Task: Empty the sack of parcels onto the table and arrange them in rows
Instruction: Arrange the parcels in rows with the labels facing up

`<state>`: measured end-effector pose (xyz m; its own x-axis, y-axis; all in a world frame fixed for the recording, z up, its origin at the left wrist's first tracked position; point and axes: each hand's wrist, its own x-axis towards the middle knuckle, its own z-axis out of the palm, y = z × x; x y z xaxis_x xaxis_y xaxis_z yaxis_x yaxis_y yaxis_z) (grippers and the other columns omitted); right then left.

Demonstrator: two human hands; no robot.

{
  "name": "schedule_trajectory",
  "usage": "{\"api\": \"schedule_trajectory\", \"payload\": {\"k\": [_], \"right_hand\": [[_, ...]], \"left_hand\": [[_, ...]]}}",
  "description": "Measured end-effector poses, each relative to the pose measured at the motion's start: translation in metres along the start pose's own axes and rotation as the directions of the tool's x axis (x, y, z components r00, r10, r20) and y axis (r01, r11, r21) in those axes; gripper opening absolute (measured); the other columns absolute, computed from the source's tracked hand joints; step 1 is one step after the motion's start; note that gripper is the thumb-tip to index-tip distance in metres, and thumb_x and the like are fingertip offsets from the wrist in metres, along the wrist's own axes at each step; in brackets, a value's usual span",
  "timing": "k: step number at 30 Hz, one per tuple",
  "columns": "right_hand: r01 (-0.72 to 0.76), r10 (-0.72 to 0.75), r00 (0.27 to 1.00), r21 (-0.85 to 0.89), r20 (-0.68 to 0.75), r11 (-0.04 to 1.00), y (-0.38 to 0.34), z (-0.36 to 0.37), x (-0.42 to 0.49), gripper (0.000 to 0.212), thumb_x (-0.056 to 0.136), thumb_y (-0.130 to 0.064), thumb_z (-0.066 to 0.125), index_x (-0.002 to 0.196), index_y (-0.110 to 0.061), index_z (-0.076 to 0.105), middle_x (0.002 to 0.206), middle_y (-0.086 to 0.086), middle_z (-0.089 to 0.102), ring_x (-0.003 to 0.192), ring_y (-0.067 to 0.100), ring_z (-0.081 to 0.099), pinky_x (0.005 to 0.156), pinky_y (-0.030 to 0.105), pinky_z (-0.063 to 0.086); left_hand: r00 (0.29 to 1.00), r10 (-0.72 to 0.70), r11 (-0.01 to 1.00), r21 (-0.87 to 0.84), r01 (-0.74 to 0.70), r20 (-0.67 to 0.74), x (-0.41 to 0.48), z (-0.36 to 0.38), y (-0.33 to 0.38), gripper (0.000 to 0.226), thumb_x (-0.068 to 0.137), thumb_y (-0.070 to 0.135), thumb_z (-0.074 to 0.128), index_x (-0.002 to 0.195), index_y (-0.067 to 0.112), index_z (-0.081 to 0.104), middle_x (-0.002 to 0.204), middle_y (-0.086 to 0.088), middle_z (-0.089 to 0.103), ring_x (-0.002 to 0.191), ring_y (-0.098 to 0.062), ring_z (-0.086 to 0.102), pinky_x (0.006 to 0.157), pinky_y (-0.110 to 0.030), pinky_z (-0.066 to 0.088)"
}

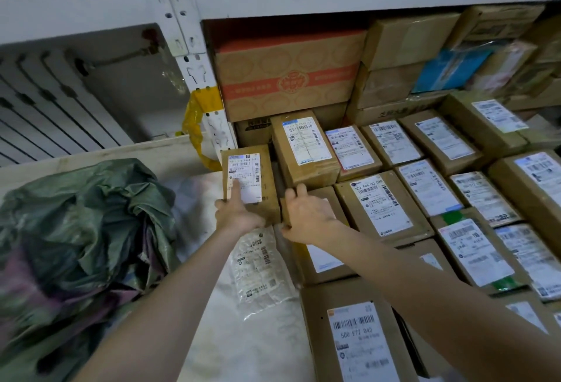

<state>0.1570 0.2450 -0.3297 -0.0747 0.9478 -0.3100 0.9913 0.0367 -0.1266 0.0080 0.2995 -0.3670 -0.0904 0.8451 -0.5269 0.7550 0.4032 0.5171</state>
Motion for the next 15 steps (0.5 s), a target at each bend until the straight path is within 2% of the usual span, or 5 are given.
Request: {"api": "schedule_trajectory", "payload": {"k": [3,6,9,11,15], "right_hand": [[-0.014,0.014,1.000,0.037,-0.006,0.999,0.001,-0.001,-0.003,0.061,0.084,-0.044,0.065,0.127,-0.010,0.036,0.124,0.012,0.041,0.106,0.029,0.058,0.074,0.035,0.047],[-0.023,0.022,1.000,0.075,0.010,0.997,0.002,-0.003,-0.003,0.061,0.083,-0.042,0.067,0.126,-0.009,0.038,0.122,0.011,0.043,0.104,0.028,0.059,0.074,0.033,0.049],[-0.029,0.029,1.000,0.093,0.009,0.995,0.001,-0.004,-0.002,0.060,0.082,-0.039,0.069,0.124,-0.008,0.040,0.119,0.010,0.046,0.100,0.025,0.059,0.070,0.030,0.048],[-0.030,0.029,1.000,0.100,0.008,0.995,0.001,0.000,-0.002,0.059,0.083,-0.039,0.067,0.125,-0.008,0.040,0.120,0.011,0.046,0.101,0.025,0.059,0.071,0.031,0.049],[-0.016,0.020,1.000,0.187,-0.021,0.982,0.008,0.006,-0.002,0.059,0.085,-0.034,0.066,0.131,-0.008,0.040,0.125,0.012,0.046,0.108,0.029,0.058,0.082,0.034,0.049]], "left_hand": [[0.978,0.172,0.985,0.037,-0.169,-0.121,0.003,-0.002,-0.008,0.092,0.075,0.012,0.076,0.150,0.032,0.026,0.143,-0.016,0.040,0.126,-0.036,0.046,0.101,-0.038,0.042],[0.942,0.257,0.966,0.087,-0.243,-0.215,-0.002,0.007,-0.013,0.078,0.084,0.014,0.068,0.150,0.030,0.030,0.133,-0.015,0.047,0.115,-0.036,0.055,0.096,-0.036,0.045],[0.914,0.276,0.955,0.194,-0.226,-0.297,-0.008,0.014,-0.017,0.072,0.090,0.013,0.057,0.152,0.029,0.025,0.123,-0.014,0.048,0.100,-0.034,0.058,0.088,-0.035,0.048],[0.907,0.283,0.947,0.239,-0.213,-0.312,-0.010,0.016,-0.017,0.072,0.090,0.015,0.057,0.153,0.026,0.024,0.120,-0.016,0.049,0.097,-0.035,0.058,0.084,-0.035,0.047],[0.901,0.286,0.958,0.121,-0.260,-0.327,-0.017,0.033,-0.004,0.073,0.087,0.012,0.059,0.152,0.022,0.025,0.121,-0.019,0.053,0.104,-0.038,0.057,0.087,-0.040,0.048]]}}
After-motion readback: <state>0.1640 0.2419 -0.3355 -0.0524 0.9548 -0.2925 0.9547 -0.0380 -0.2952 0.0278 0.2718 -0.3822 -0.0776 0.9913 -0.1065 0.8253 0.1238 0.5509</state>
